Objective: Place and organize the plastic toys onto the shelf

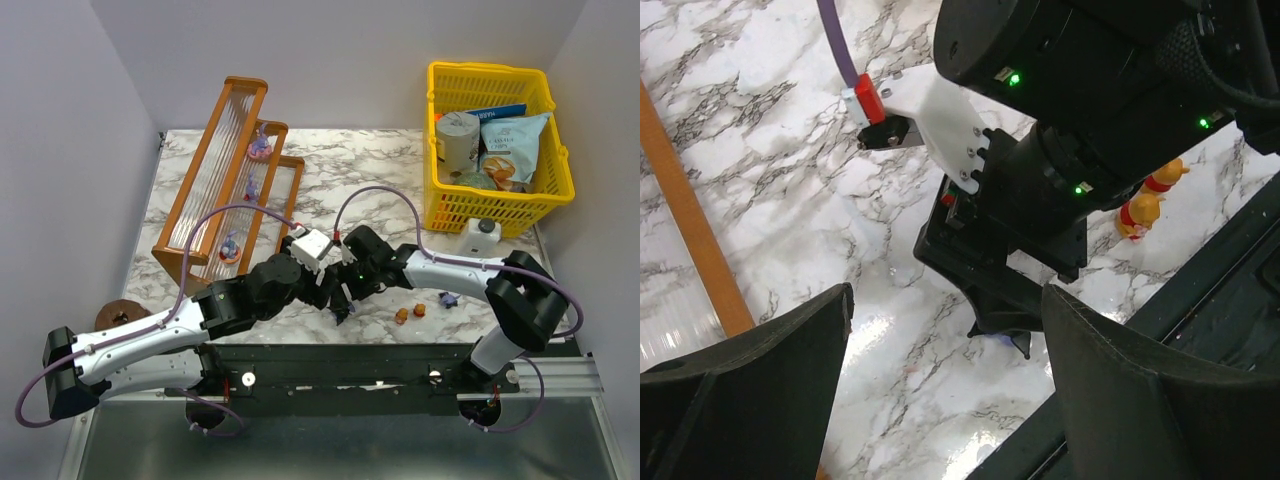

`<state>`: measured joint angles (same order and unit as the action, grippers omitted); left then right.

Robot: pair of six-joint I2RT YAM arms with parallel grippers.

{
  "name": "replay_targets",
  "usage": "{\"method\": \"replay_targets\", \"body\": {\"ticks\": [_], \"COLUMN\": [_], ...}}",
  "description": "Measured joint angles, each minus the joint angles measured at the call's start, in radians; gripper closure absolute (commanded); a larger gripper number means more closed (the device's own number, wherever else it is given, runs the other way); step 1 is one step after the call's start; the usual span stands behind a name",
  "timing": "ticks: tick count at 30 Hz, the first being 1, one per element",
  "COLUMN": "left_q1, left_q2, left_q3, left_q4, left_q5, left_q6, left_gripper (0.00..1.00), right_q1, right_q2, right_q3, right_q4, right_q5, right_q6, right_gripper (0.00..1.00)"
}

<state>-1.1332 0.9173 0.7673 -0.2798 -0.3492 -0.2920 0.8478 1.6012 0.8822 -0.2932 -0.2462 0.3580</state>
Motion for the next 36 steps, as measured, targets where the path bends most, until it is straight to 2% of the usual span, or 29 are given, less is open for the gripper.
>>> {"method": "replay_targets", "body": {"ticks": [15,21,29,31,36], "left_q1": [0.032,0.039,0.045,0.046,0.048], "left_q2": [-0.007,-0.021,-0.048,-0.055,-0.066], "left_q3": [0.000,0.000,-0.001,-0.001,-0.001], "left_q4": [-0.008,-0.021,-0.047,-0.051,-0.055], "left_q5": [0.022,0.032,0.046,0.047,0.048], "left_q6": [0.000,0.000,0.011,0.012,0.016], "left_gripper": [0.15,0.15,0.15,0.15,0.15], "right_q1": [0.088,0.113,0.129,0.129,0.118], "right_q2": [0.039,0.048,0.074,0.077,0.057], "right_q3": [0.072,0.072,0.092,0.095,0.091], "right_q4": [-0.166,-0.173,-0.156,-0.151,-0.153], "right_q5": [0.165,0.197,0.220,0.225,0.197], "right_q6": [0.133,0.180,0.227,0.237,0.245], "right_gripper": [0.20,0.32,0.61,0.66,0.70]}}
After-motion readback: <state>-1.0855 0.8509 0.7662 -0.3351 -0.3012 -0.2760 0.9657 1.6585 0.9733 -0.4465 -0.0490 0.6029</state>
